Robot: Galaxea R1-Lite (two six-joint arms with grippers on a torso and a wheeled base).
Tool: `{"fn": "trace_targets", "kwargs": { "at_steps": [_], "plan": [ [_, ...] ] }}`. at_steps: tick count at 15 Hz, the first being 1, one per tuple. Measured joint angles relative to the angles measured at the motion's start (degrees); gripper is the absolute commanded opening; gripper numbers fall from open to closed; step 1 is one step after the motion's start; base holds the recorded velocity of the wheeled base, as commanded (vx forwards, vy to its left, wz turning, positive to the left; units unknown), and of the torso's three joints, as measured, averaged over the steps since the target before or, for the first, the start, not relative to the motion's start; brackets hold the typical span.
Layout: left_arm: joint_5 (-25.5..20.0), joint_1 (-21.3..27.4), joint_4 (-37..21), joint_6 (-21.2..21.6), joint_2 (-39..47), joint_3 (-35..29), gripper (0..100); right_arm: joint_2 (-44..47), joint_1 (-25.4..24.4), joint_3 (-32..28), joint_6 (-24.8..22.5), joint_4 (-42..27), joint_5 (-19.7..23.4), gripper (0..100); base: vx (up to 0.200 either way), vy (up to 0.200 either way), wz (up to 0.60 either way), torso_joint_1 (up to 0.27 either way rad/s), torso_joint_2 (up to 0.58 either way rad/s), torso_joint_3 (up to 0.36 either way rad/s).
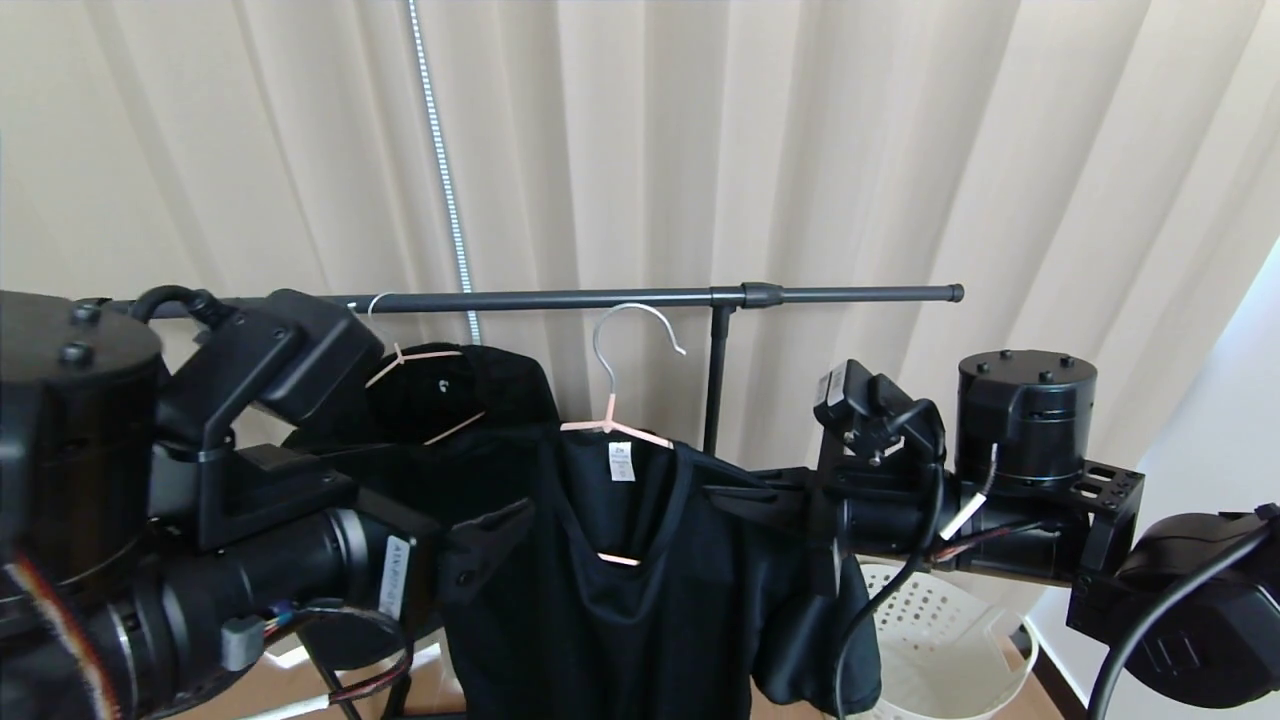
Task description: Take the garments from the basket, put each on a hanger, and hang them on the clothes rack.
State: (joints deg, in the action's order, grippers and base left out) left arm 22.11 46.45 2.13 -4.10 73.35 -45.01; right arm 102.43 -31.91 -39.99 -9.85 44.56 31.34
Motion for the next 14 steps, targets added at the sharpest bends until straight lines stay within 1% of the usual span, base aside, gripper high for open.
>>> {"fn": "trace_targets", "kwargs": {
  "at_steps": [1, 3, 4, 6, 7, 8, 9, 11, 12, 13, 14],
  "plan": [
    [-4.5, -2.9, 0.0, 1.7, -1.9, 1.2, 100, -0.1, 1.0, 0.3, -0.5, 0.0, 1.7, 0, 0.000, 0.000, 0.00, 0.000, 0.00, 0.000],
    [-16.3, -11.2, 0.2, 4.8, -5.2, 3.6, 100, -0.5, 2.8, 0.9, -1.7, 0.0, 4.4, 0, 0.000, 0.000, 0.00, 0.000, 0.00, 0.000],
    [-22.6, -16.8, 0.3, 6.3, -6.3, 4.5, 100, -0.8, 3.7, 1.2, -2.3, 0.0, 6.0, 0, 0.000, 0.000, 0.00, 0.000, 0.00, 0.000],
    [-37.5, -28.8, 0.5, 9.2, -7.6, 5.9, 100, -1.5, 5.0, 1.8, -3.2, 0.0, 9.2, 0, 0.000, 0.000, 0.00, 0.000, 0.00, 0.000],
    [-45.0, -34.4, 0.5, 10.4, -7.5, 6.4, 100, -1.8, 5.5, 2.0, -3.4, 0.0, 10.0, 0, 0.000, 0.000, 0.00, 0.000, 0.00, 0.000],
    [-51.3, -39.3, 0.7, 11.7, -6.9, 6.8, 100, -1.9, 6.2, 2.1, -3.8, 0.0, 10.9, 0, 0.000, 0.000, 0.00, 0.000, 0.00, 0.000],
    [-55.0, -42.8, 1.0, 12.8, -5.7, 7.2, 100, -2.0, 6.6, 2.1, -3.9, 0.0, 11.7, 0, 0.000, 0.000, 0.00, 0.000, 0.00, 0.000],
    [-60.5, -47.3, 4.2, 15.7, -2.4, 8.9, 100, -2.3, 7.7, 2.2, -3.9, 0.0, 12.9, 0, 0.000, 0.000, 0.00, 0.000, 0.00, 0.000],
    [-62.2, -48.4, 7.0, 16.8, -0.9, 10.3, 100, -2.3, 8.2, 2.2, -3.9, 0.0, 13.8, 0, 0.000, 0.000, 0.00, 0.000, 0.00, 0.000],
    [-63.1, -49.2, 9.7, 17.4, 0.7, 11.7, 100, -2.4, 8.8, 2.1, -3.9, 0.0, 14.7, 0, 0.000, 0.000, 0.00, 0.000, 0.00, 0.000],
    [-63.5, -49.6, 11.1, 17.6, 1.9, 12.6, 100, -2.5, 9.1, 2.1, -3.9, 0.0, 15.2, 0, 0.000, 0.000, 0.00, 0.000, 0.00, 0.000]
  ]
}}
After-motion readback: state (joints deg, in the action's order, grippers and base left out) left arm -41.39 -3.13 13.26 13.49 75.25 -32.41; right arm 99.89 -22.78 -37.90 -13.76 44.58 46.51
